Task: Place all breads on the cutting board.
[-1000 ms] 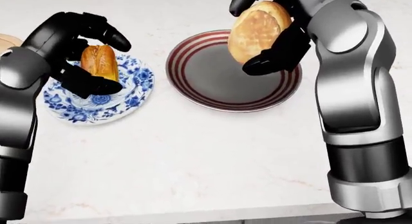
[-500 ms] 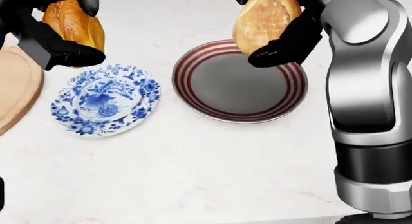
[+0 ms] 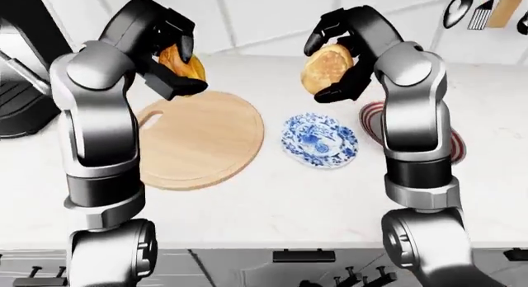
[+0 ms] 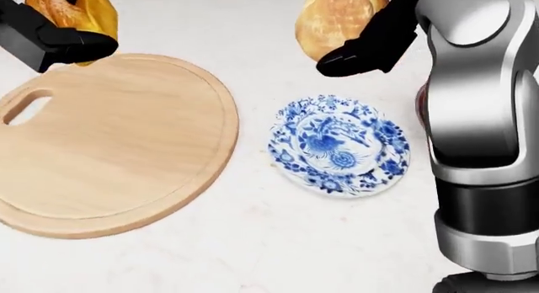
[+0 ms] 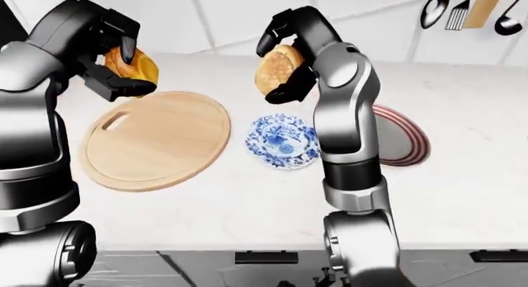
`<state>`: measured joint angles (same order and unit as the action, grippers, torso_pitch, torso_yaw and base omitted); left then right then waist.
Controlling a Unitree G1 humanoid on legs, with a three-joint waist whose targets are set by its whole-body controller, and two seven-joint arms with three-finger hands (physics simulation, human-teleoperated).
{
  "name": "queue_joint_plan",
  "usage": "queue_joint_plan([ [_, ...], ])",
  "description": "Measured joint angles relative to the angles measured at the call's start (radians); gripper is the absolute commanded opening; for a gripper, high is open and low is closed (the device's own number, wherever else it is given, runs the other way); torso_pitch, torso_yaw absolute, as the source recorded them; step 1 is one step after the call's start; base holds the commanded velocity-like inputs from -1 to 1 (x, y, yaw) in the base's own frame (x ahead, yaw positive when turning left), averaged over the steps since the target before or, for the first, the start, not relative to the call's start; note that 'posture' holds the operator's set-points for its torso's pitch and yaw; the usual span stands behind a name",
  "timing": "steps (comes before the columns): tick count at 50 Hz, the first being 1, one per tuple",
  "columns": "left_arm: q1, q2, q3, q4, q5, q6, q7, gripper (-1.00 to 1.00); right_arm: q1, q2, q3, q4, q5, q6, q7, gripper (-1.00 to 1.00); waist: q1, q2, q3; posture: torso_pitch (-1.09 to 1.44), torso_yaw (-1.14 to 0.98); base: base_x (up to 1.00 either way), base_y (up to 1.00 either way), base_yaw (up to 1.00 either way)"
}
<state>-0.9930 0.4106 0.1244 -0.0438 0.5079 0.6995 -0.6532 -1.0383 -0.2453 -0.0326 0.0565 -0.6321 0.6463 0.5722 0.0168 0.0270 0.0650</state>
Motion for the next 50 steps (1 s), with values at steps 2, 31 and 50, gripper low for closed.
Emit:
queue_joint_plan([
  [2, 0.001, -0.004, -0.010, 0.011, -0.001, 0.002, -0.005, -1.00, -0.006, -0.003, -0.007, 0.005, 0.004, 0.003, -0.004, -1.00, -0.001, 0.003, 0.000, 0.00, 0.00, 0.00, 0.00, 0.00],
  [31, 0.002, -0.010, -0.022, 0.014, 0.005, 0.007, -0.029, -1.00, 0.022, -0.006, -0.007, 0.015, -0.002, 0.023, 0.004, -1.00, 0.020, -0.019, 0.009, 0.00, 0.00, -0.20, 0.35, 0.00],
  [50, -0.024, -0.034, -0.060, 0.009, -0.031, -0.040, -0.033, -1.00, 0.032, -0.020, -0.042, -0.008, -0.024, 0.023, -0.007, -1.00, -0.053, 0.042, 0.008, 0.00, 0.00, 0.01, 0.32, 0.26],
])
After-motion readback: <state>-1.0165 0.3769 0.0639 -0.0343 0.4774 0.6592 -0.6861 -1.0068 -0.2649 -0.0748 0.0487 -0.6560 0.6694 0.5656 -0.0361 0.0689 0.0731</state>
